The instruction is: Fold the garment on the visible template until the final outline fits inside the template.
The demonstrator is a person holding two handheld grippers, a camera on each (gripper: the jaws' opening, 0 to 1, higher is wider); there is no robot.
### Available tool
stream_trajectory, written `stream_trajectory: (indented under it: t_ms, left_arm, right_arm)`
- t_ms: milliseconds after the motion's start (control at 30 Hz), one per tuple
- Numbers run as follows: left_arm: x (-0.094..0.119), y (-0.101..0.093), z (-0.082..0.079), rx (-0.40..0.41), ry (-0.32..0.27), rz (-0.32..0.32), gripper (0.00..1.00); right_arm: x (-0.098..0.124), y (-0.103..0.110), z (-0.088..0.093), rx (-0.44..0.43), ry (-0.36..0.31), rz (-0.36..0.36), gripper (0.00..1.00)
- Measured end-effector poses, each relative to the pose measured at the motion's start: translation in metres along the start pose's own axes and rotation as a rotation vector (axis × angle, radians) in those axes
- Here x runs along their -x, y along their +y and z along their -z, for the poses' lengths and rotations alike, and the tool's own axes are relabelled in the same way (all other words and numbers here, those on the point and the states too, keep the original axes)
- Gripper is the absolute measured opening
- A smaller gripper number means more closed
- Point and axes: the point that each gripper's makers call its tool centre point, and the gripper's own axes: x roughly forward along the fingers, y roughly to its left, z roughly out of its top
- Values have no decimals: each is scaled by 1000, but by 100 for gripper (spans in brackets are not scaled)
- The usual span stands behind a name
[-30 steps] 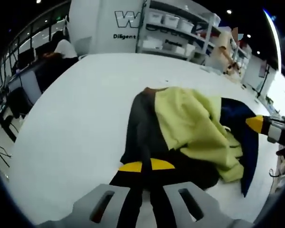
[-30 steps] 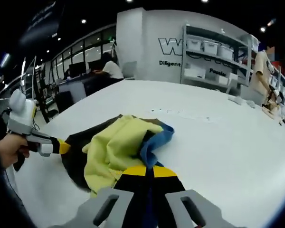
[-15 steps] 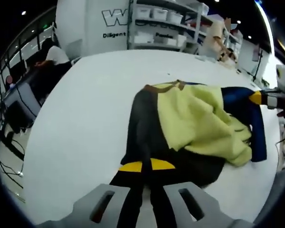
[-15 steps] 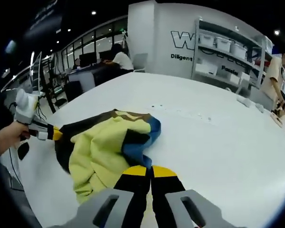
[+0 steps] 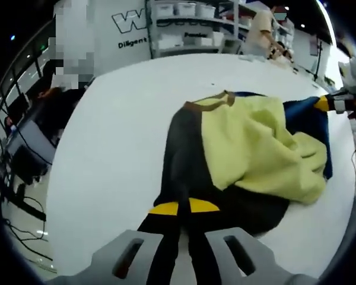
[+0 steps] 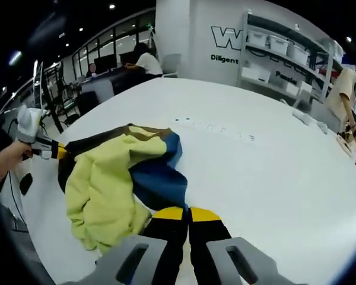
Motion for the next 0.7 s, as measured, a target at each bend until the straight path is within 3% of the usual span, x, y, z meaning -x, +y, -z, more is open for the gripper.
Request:
stream_trajectory:
  t_ms: [233,367,567,700]
  left_arm:
    - [-4,15,-1,-79,33,9,3]
    - [-6,23,-2,-101,41,8,3]
    - [-7,30,-2,-83,73,16,3]
    - [-7,31,-2,-114,85,30,3]
  right_arm:
    - [-2,-13,6,18,48,6,0]
    - [-2,-23,10,-31,71,24,0]
    - [-7,-33,13,-16,90,19,0]
    - [-11,-41,16,-6,114,24,0]
